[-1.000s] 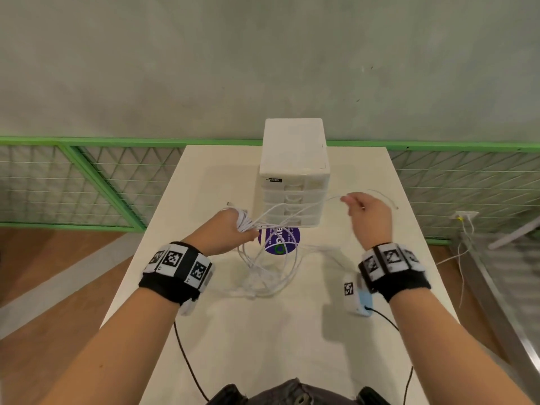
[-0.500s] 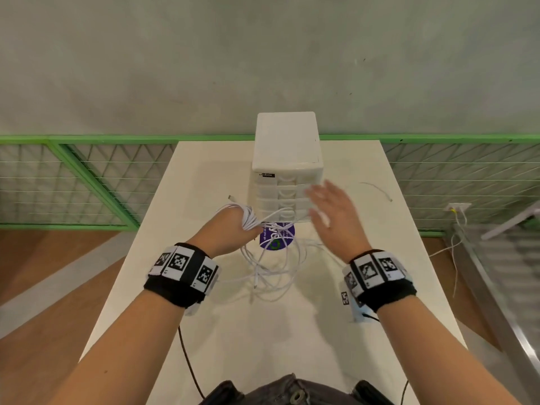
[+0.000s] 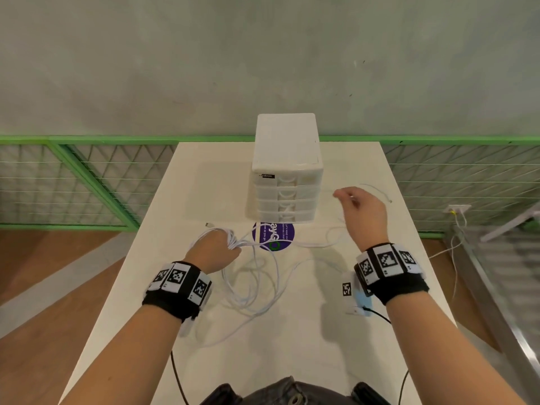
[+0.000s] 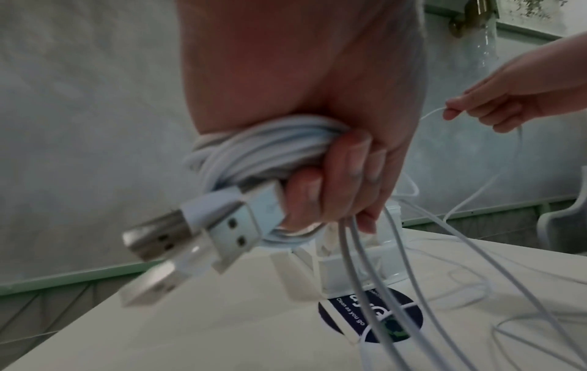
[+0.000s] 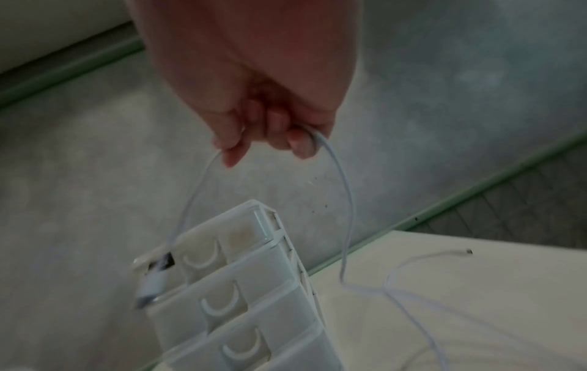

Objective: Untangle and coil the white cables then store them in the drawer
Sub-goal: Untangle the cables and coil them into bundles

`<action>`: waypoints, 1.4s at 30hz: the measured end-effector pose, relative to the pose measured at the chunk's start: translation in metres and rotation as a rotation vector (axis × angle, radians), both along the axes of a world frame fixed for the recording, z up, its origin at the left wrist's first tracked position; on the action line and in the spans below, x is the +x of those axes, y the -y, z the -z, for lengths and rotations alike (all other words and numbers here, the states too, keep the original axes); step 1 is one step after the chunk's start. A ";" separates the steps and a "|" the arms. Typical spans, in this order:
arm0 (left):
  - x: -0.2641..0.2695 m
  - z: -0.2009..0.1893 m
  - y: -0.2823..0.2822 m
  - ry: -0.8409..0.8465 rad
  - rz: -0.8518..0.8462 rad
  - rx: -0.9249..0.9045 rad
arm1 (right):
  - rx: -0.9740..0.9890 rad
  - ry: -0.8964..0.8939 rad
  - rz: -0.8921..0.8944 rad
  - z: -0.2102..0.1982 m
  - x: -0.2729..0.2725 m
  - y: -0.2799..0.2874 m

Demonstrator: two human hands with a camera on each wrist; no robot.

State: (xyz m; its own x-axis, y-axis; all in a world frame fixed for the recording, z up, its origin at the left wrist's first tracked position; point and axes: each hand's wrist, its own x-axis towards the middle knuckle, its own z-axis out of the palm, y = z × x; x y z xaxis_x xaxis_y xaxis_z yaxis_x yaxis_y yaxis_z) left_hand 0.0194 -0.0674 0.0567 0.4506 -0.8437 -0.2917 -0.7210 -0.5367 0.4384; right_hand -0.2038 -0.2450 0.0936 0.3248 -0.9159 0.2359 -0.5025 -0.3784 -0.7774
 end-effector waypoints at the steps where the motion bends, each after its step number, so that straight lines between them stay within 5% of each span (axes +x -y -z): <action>1: 0.001 -0.001 0.000 -0.019 -0.023 -0.007 | -0.003 0.049 0.075 0.001 -0.003 0.003; 3: 0.001 -0.004 0.001 -0.099 -0.084 -0.053 | 0.012 0.016 0.143 0.006 -0.008 0.009; 7: -0.008 -0.018 0.012 -0.346 -0.213 -0.162 | 0.055 -0.357 0.051 0.024 -0.004 0.006; 13: -0.028 -0.057 0.034 -0.520 -0.194 -0.377 | 0.375 -0.178 -0.666 0.017 0.027 -0.048; 18: -0.031 -0.092 0.037 -0.552 -0.219 -0.598 | 0.277 -0.178 -0.560 0.039 0.031 -0.046; 23: -0.011 -0.117 0.030 -0.620 -0.402 -0.806 | 0.235 -0.354 -0.088 0.064 -0.006 0.008; 26: -0.010 -0.117 0.032 -0.543 -0.384 -0.759 | 0.242 -0.391 0.025 0.059 -0.018 0.023; 29: -0.022 -0.110 0.041 -0.454 -0.356 -0.652 | -0.033 0.001 -0.067 0.028 -0.002 0.006; 32: -0.041 -0.110 0.050 -0.402 -0.255 -0.580 | -0.043 0.302 -0.324 -0.008 0.025 -0.028; 36: -0.056 -0.120 0.057 -0.391 -0.159 -0.538 | 0.136 0.281 -0.587 -0.012 0.053 -0.048; 42: -0.037 -0.125 0.044 -0.434 -0.167 -0.528 | 0.244 0.230 -0.540 -0.002 0.046 -0.033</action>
